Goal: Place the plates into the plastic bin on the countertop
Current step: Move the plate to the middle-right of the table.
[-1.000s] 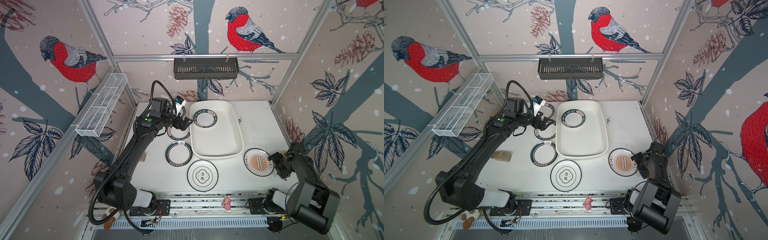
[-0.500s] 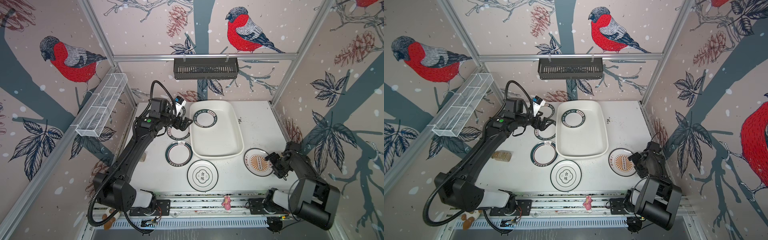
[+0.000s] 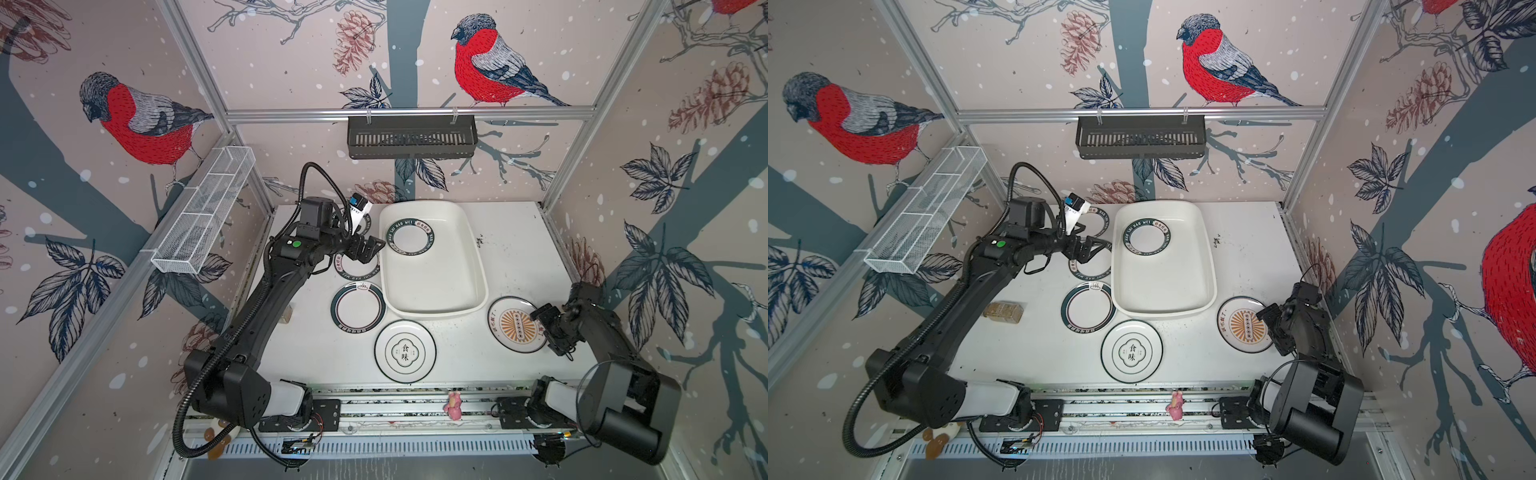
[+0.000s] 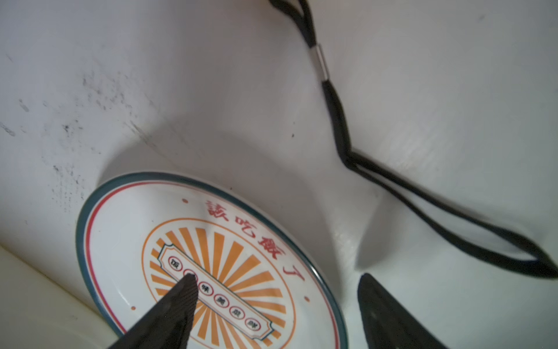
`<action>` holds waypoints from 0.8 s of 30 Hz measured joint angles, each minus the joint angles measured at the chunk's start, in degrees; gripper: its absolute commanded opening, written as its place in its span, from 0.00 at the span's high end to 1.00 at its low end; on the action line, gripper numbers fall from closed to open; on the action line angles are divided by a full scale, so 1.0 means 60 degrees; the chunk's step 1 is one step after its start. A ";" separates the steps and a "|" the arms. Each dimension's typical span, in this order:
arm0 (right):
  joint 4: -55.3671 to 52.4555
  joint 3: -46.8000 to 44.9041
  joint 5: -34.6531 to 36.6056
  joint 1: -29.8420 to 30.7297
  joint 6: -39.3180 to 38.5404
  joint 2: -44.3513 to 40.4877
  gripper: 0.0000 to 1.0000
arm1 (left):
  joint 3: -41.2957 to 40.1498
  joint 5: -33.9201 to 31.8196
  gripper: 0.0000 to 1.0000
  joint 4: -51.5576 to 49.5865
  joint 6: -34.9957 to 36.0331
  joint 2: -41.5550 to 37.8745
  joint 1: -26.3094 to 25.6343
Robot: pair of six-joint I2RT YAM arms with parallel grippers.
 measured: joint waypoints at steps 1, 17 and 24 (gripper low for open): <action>0.0007 -0.0033 -0.0025 0.0044 0.0000 0.0025 0.15 | 0.0000 0.0004 0.03 0.0004 0.0018 -0.0004 0.0000; 0.1005 -0.0306 -0.0284 0.0539 0.0433 0.0328 0.16 | -0.0331 -0.0025 0.03 0.0135 0.0062 -0.0182 0.0000; 0.1825 -0.0554 -0.0663 0.0539 0.0532 0.0193 0.18 | -0.0324 -0.0025 0.03 0.0138 0.0058 -0.0186 0.0000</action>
